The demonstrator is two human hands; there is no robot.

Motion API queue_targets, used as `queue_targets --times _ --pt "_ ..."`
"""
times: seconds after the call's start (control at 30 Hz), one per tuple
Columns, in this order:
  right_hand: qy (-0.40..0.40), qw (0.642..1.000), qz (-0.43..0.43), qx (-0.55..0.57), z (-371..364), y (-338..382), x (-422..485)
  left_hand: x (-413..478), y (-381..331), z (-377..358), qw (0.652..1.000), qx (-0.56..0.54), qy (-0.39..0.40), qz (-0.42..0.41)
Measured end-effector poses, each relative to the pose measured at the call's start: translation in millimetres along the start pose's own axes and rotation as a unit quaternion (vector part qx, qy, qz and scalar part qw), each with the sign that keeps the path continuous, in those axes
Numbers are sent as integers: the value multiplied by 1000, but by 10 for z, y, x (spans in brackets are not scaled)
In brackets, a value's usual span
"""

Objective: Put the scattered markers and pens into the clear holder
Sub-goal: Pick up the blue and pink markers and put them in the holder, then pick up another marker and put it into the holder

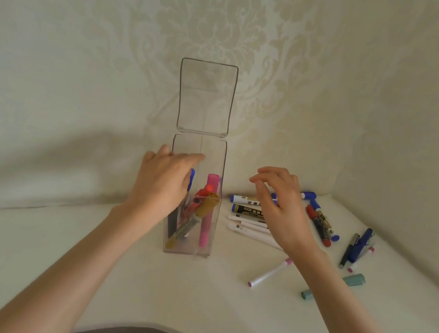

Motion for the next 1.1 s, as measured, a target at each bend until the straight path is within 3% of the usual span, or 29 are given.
queue_targets --times 0.07,0.2,0.33,0.4,0.5,0.57,0.67,0.77,1.0,1.1 --pt "0 1000 3 -3 27 -22 -9 -19 -29 12 999 7 4 -46" --pt "-1 1000 -17 -6 93 -214 -83 -72 -2 -80 997 30 64 -43" --pt "5 993 -103 -62 205 -701 -109 -136 -205 159 989 -101 -79 -71" --pt "34 982 -157 -95 254 -951 -132 -257 -478 161 971 -183 -94 -124" --pt "54 969 -213 -114 360 -1226 -197 -499 -907 -187 953 -263 30 -146" --pt "67 962 -233 -128 449 -1353 -263 -601 -1075 -579 951 -255 125 -118" --pt "111 955 -230 -148 515 -1480 -390 -616 -1186 -1107 950 -215 202 -106" --pt "141 953 -216 -156 492 -1573 -452 -580 -1241 -1426 949 -180 221 -136" --pt "122 964 -192 -136 270 -1682 -253 -534 -1303 -1552 954 -154 195 -168" --pt "118 966 -174 -152 72 -1680 -138 -489 -1267 -1477 962 -167 165 -137"
Point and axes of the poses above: each hand's wrist, its own x-axis towards the middle knuckle, its own z-axis out of the back of the hand, y = z × x, the point moved 6 cm from there along x, towards the middle knuckle, and after that the axes turned 12 degrees about -y, right-handed, at the moved point
